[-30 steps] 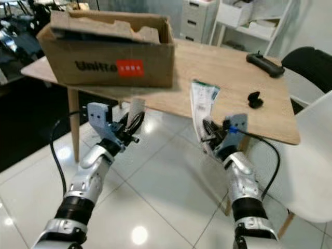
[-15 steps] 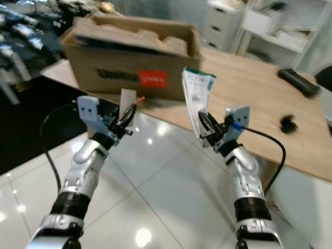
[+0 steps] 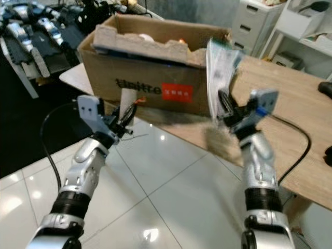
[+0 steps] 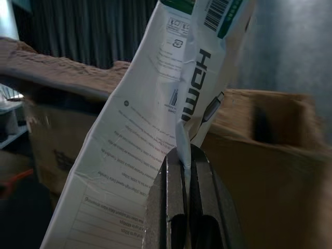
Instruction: Picking trash to rubbish bin
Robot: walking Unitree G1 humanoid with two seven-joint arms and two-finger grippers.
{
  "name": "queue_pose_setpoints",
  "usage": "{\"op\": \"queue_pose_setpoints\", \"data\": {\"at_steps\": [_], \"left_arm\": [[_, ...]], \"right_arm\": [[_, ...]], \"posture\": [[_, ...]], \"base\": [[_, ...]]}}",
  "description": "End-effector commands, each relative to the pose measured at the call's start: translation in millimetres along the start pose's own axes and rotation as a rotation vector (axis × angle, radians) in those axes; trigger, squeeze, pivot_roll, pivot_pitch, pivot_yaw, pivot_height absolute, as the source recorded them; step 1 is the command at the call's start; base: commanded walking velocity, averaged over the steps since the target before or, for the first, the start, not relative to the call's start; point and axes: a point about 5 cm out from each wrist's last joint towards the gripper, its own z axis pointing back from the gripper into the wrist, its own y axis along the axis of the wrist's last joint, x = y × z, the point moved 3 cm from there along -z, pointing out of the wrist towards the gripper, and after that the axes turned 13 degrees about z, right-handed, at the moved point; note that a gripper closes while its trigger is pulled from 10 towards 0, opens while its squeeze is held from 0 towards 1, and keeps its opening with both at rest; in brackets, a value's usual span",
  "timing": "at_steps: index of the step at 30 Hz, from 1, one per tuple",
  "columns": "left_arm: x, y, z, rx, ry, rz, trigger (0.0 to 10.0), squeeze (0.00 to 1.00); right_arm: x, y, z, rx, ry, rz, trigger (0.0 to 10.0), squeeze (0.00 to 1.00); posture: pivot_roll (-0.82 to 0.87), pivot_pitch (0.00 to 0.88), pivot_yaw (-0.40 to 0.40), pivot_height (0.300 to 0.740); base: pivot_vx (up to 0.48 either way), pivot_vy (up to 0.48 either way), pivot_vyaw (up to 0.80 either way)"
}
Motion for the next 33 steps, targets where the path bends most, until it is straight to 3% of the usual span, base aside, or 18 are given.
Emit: {"op": "queue_pose_setpoints", "data": {"at_steps": [1, 6, 16, 18, 22, 24, 25, 26, 27, 32, 33], "left_arm": [[1.7, -2, 2.6, -0.004, -0.01, 0.001, 10.0, 0.0], [2.8, -1, 3.9, -0.003, -0.01, -0.01, 10.0, 0.0], [4.9, 3, 3.1, 0.021, -0.015, -0.008, 10.0, 0.0], [5.4, 4, 2.8, 0.024, -0.017, -0.006, 10.0, 0.0], [6.3, 4, 2.6, 0.026, -0.021, -0.005, 10.0, 0.0], [6.4, 4, 2.6, 0.025, -0.021, -0.004, 10.0, 0.0], [6.6, 4, 2.6, 0.024, -0.022, -0.002, 10.0, 0.0], [6.8, 4, 2.7, 0.024, -0.022, -0.001, 10.0, 0.0], [6.8, 4, 2.7, 0.024, -0.022, -0.001, 10.0, 0.0], [8.9, 3, 2.1, 0.025, -0.028, 0.005, 10.0, 0.0], [8.9, 3, 2.1, 0.025, -0.028, 0.005, 10.0, 0.0]], "right_arm": [[1.9, 19, -8.4, 0.06, 0.011, 0.028, 10.0, 0.0], [-0.4, 48, -24.4, 0.14, 0.068, 0.079, 10.0, 0.0], [1.0, 77, -34.8, 0.206, 0.106, 0.145, 10.0, 0.0], [2.2, 83, -36.2, 0.208, 0.116, 0.206, 10.0, 0.0], [12.1, 87, -40.1, 0.134, 0.104, 0.459, 10.0, 0.0], [14.1, 87, -40.5, 0.119, 0.101, 0.499, 10.0, 0.0], [22.9, 87, -40.7, 0.077, 0.076, 0.64, 10.0, 0.0], [25.7, 87, -40.6, 0.063, 0.071, 0.689, 10.0, 0.0], [25.7, 87, -40.6, 0.063, 0.071, 0.689, 10.0, 0.0], [30.6, 86, -43.3, 0.002, 0.088, 0.934, 10.0, 0.0], [30.6, 86, -43.3, 0.002, 0.088, 0.934, 10.0, 0.0]], "posture": [[0.03, 0.098, -0.047, 0.74], [0.04, 0.094, -0.054, 0.74], [0.04, 0.092, -0.064, 0.74], [0.04, 0.091, -0.064, 0.74], [0.04, 0.092, -0.063, 0.74], [0.04, 0.092, -0.063, 0.74], [0.04, 0.093, -0.063, 0.74], [0.04, 0.093, -0.063, 0.74], [0.04, 0.093, -0.063, 0.74], [0.03, 0.095, -0.064, 0.74], [0.03, 0.095, -0.064, 0.74]], "base": [[0.0, 0.0, 0.0], [0.0, 0.0, 0.0], [0.0, 0.0, 0.0], [0.0, 0.0, 0.0], [0.0, 0.0, 0.0], [0.0, 0.0, 0.0], [0.0, 0.0, 0.0], [0.0, 0.0, 0.0], [0.0, 0.0, 0.0], [0.0, 0.0, 0.0], [0.0, 0.0, 0.0]]}}
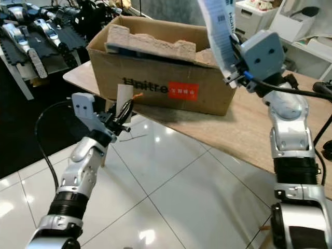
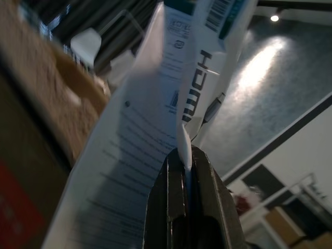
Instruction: Picking trash to rubbish bin
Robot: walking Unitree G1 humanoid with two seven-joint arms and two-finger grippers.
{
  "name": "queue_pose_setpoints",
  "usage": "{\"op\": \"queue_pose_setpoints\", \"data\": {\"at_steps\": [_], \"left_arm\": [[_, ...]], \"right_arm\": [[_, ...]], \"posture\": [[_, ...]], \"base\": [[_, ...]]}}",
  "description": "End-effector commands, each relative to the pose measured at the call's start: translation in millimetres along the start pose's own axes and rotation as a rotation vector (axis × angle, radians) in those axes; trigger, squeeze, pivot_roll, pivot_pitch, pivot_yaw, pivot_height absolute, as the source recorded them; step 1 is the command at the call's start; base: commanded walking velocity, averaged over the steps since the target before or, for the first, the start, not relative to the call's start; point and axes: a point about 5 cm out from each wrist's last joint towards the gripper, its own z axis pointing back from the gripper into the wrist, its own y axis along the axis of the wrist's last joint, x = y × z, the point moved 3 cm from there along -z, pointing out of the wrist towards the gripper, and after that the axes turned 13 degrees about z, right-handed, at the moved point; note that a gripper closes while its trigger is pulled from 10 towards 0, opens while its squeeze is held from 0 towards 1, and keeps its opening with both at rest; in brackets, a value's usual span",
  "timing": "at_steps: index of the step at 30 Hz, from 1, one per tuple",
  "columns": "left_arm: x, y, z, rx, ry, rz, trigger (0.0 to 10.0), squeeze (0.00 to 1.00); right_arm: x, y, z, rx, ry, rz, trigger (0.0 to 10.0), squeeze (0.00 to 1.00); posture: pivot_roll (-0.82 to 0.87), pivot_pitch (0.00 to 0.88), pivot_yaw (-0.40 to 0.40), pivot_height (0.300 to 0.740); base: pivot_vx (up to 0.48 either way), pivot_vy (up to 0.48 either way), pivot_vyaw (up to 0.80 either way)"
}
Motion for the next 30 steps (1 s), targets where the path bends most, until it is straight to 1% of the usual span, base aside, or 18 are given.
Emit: {"op": "queue_pose_setpoints", "data": {"at_steps": [1, 2, 3, 4, 6, 9, 11, 15, 22, 30], "left_arm": [[6.6, -3, 0.7, 0.002, -0.017, 0.02, 10.0, 0.0], [7.5, -2, 0.2, 0.006, -0.02, 0.022, 10.0, 0.0], [7.5, -2, 0.2, 0.006, -0.02, 0.022, 10.0, 0.0], [8.1, -2, 0.1, 0.006, -0.021, 0.018, 10.0, 0.0], [7.8, -3, 0.7, 0.002, -0.019, 0.011, 10.0, 0.0], [7.8, -3, 0.8, 0.002, -0.018, 0.012, 10.0, 0.0], [6.9, -5, 3.0, -0.005, -0.018, 0.014, 10.0, 0.0], [6.2, -6, 4.2, -0.006, -0.017, 0.013, 10.0, 0.0], [5.6, -5, 5.0, -0.005, -0.016, 0.01, 10.0, 0.0], [4.5, -1, 4.5, 0.009, -0.014, 0.008, 10.0, 0.0]], "right_arm": [[-6.5, -1, -3.3, -0.001, 0.033, 0.076, 10.0, 0.0], [-10.7, -2, -4.5, -0.001, 0.047, 0.089, 10.0, 0.0], [-10.7, -2, -4.5, -0.001, 0.047, 0.089, 10.0, 0.0], [-17.0, -1, -6.8, 0.009, 0.066, 0.094, 10.0, 0.0], [-22.0, 3, -9.4, 0.028, 0.074, 0.087, 10.0, 0.0], [-22.7, 4, -10.1, 0.032, 0.073, 0.087, 10.0, 0.0], [-28.7, 10, -13.4, 0.059, 0.075, 0.074, 10.0, 0.0], [-29.7, 12, -14.3, 0.071, 0.071, 0.07, 10.0, 0.0], [-29.3, 14, -15.7, 0.096, 0.064, 0.064, 10.0, 0.0], [-25.9, 14, -15.7, 0.1, 0.061, 0.075, 10.0, 0.0]], "posture": [[0.03, 0.095, -0.065, 0.74], [0.04, 0.095, -0.067, 0.74], [0.04, 0.095, -0.067, 0.74], [0.04, 0.093, -0.069, 0.74], [0.04, 0.093, -0.069, 0.74], [0.04, 0.093, -0.069, 0.74], [0.04, 0.095, -0.07, 0.74], [0.05, 0.097, -0.07, 0.74], [0.04, 0.096, -0.07, 0.74], [0.04, 0.097, -0.073, 0.74]], "base": [[0.0, 0.0, 0.0], [0.0, 0.0, 0.0], [0.0, 0.0, 0.0], [0.0, 0.0, 0.0], [0.0, 0.0, 0.0], [0.0, 0.0, 0.0], [0.0, 0.0, 0.0], [0.248, 0.0, 0.0], [0.391, 0.0, 0.0], [0.397, 0.0, 0.0]]}}
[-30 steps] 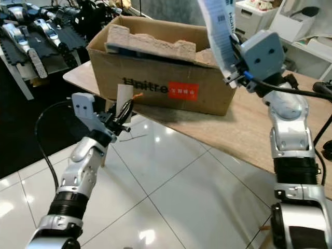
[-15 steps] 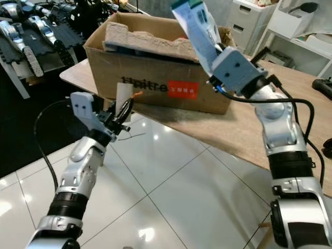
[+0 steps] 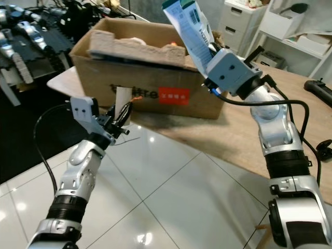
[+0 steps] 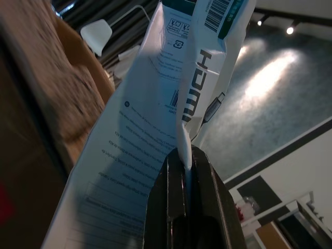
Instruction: Picking trash to rubbish bin
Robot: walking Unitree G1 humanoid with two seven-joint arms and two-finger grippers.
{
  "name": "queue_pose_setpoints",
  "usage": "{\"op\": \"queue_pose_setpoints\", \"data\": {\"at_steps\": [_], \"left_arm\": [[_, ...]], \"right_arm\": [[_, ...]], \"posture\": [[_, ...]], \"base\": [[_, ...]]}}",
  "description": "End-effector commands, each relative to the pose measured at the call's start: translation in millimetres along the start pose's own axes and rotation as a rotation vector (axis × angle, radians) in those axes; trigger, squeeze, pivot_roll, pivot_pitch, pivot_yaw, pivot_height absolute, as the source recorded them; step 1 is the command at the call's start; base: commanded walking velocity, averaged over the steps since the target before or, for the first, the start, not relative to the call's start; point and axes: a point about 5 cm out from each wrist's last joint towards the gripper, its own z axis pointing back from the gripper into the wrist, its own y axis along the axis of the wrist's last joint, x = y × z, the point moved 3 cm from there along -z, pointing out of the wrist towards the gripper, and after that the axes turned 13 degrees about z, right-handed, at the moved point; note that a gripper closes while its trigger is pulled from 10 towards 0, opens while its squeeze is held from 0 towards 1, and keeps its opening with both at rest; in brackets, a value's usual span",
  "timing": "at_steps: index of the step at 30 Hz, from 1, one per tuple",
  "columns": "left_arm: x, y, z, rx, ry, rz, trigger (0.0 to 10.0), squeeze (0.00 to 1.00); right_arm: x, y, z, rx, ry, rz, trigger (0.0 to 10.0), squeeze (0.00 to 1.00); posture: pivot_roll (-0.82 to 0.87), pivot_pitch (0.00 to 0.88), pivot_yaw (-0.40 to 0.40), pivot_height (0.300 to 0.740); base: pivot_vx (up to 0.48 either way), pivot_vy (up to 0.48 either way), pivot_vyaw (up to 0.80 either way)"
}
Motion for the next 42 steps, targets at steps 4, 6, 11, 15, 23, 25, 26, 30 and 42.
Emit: {"op": "queue_pose_setpoints", "data": {"at_steps": [4, 6, 11, 15, 23, 25, 26, 30, 42], "left_arm": [[4.7, 2, -0.8, 0.015, -0.018, 0.006, 10.0, 0.0], [4.5, 2, -0.5, 0.016, -0.017, 0.005, 10.0, 0.0], [-0.6, 6, 2.7, 0.043, 0.025, 0.004, 10.0, 0.0], [-7.1, 13, 5.4, 0.081, 0.065, 0.013, 10.0, 0.0], [-19.4, 17, 9.8, 0.107, 0.149, 0.007, 10.0, 0.0], [-25.1, 19, 11.6, 0.123, 0.187, 0.001, 10.0, 0.0], [-30.4, 22, 13.7, 0.138, 0.222, -0.009, 10.0, 0.0], [-44.8, 30, 20.2, 0.173, 0.314, -0.036, 10.0, 0.0], [-49.9, 32, 24.0, 0.19, 0.363, -0.059, 10.0, 0.0]], "right_arm": [[6.5, 1, -0.7, 0.011, -0.014, 0.01, 10.0, 0.0], [6.8, 1, -0.7, 0.012, -0.014, 0.011, 10.0, 0.0], [8.8, 0, -0.7, 0.018, -0.014, 0.017, 10.0, 0.0], [7.1, 0, 0.0, 0.018, -0.007, 0.018, 10.0, 0.0], [8.0, -2, 0.7, 0.018, 0.003, 0.023, 10.0, 0.0], [8.4, -2, 0.8, 0.018, 0.006, 0.026, 10.0, 0.0], [8.9, -3, 0.9, 0.018, 0.009, 0.031, 10.0, 0.0], [11.3, -6, 0.8, 0.009, 0.014, 0.048, 10.0, 0.0], [19.0, -41, 3.3, -0.164, 0.027, 0.172, 10.0, 0.0]], "posture": [[0.04, 0.097, -0.076, 0.74], [0.04, 0.097, -0.076, 0.74], [0.05, 0.101, -0.077, 0.74], [0.05, 0.101, -0.077, 0.74], [0.05, 0.105, -0.079, 0.74], [0.05, 0.107, -0.081, 0.74], [0.05, 0.107, -0.083, 0.74], [0.06, 0.108, -0.086, 0.74], [0.06, 0.111, -0.095, 0.74]], "base": [[0.398, 0.0, 0.0], [0.398, 0.0, 0.0], [0.386, 0.0, 0.0], [0.352, 0.0, 0.0], [0.128, 0.0, 0.0], [0.0, 0.0, 0.0], [0.0, 0.0, 0.0], [0.0, 0.0, 0.0], [0.0, 0.0, 0.0]]}}
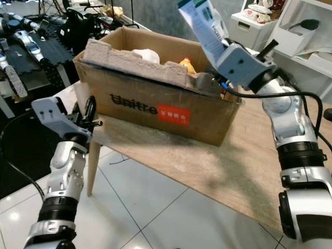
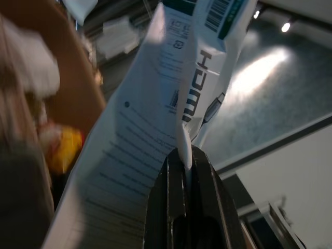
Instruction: Picking trash to rubbish bin
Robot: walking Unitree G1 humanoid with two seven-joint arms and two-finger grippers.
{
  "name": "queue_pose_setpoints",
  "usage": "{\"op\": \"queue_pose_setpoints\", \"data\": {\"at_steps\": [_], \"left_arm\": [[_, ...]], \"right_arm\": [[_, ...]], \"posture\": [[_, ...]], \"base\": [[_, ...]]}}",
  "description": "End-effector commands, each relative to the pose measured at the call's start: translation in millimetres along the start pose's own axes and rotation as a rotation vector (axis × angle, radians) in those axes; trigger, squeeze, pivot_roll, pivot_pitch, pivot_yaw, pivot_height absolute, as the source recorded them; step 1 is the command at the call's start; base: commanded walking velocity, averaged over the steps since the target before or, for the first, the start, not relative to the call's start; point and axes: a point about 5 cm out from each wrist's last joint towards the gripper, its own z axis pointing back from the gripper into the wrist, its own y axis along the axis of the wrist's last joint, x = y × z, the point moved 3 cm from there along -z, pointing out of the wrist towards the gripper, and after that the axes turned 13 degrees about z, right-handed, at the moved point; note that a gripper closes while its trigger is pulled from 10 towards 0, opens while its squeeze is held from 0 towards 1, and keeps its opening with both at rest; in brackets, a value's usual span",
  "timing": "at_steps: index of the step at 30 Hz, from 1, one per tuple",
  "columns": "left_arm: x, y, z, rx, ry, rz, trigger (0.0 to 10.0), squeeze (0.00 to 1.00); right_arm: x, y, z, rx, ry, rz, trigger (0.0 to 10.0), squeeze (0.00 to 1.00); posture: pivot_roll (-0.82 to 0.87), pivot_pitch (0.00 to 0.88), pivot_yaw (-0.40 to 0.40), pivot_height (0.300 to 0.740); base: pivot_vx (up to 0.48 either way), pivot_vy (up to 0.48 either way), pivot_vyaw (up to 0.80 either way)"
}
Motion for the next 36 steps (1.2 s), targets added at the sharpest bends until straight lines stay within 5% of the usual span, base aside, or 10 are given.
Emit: {"op": "queue_pose_setpoints", "data": {"at_steps": [1, 15, 25, 26, 27, 28, 36], "left_arm": [[0.6, -2, 2.0, -0.006, -0.004, -0.016, 10.0, 0.0], [3.6, 4, 8.9, -0.001, -0.018, -0.042, 10.0, 0.0], [5.5, 27, 10.5, 0.045, -0.027, -0.08, 10.0, 0.0], [5.6, 31, 10.0, 0.053, -0.028, -0.087, 10.0, 0.0], [5.6, 31, 10.0, 0.053, -0.028, -0.087, 10.0, 0.0], [5.3, 35, 9.5, 0.063, -0.027, -0.091, 10.0, 0.0], [3.1, 51, 6.4, 0.107, -0.015, -0.109, 10.0, 0.0]], "right_arm": [[2.0, -11, 0.6, -0.05, 0.009, 0.041, 10.0, 0.0], [-29.9, -17, -3.5, -0.054, 0.065, -0.006, 10.0, 0.0], [-20.0, -12, -13.7, -0.019, 0.024, 0.001, 10.0, 0.0], [-17.8, -11, -15.1, -0.015, 0.019, -0.005, 10.0, 0.35], [-17.8, -11, -15.1, -0.015, 0.019, -0.005, 10.0, 0.35], [-14.9, -10, -16.7, -0.008, 0.006, -0.024, 10.0, 1.0], [2.3, -5, -20.2, 0.028, -0.09, -0.024, 10.0, 1.0]], "posture": [[0.06, 0.113, -0.095, 0.74], [0.07, 0.185, -0.081, 0.74], [0.08, 0.223, -0.073, 0.74], [0.08, 0.225, -0.073, 0.74], [0.08, 0.225, -0.073, 0.74], [0.08, 0.228, -0.074, 0.74], [0.08, 0.215, -0.08, 0.74]], "base": [[0.0, 0.0, 0.0], [0.0, 0.0, 0.0], [0.0, 0.0, 0.0], [0.0, 0.0, 0.0], [0.0, 0.0, 0.0], [0.0, 0.0, 0.0], [0.0, 0.0, 0.0]]}}
